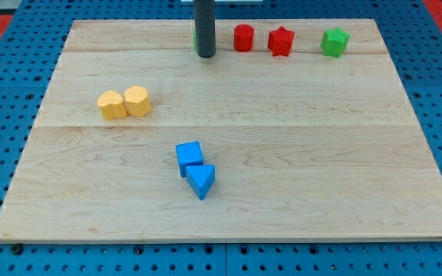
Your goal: Move the yellow hexagon away from yellow heart
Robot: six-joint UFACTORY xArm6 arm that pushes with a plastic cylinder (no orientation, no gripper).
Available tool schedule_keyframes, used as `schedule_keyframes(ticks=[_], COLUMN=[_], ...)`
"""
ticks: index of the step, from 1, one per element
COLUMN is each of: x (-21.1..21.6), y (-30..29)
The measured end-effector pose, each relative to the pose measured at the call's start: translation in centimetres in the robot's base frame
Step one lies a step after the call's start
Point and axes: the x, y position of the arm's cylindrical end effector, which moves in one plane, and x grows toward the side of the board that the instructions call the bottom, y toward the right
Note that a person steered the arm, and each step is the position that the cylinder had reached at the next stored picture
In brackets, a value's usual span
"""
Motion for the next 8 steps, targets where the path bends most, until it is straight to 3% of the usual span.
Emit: schedule_keyframes(ticks=[1,2,3,4,5,7,8], x=[-0.5,4.1,13.1,15.4,12.6,4.6,5.1], y=[0.4,0.6,0.3,-5.7,-11.3,-11.6,-11.6])
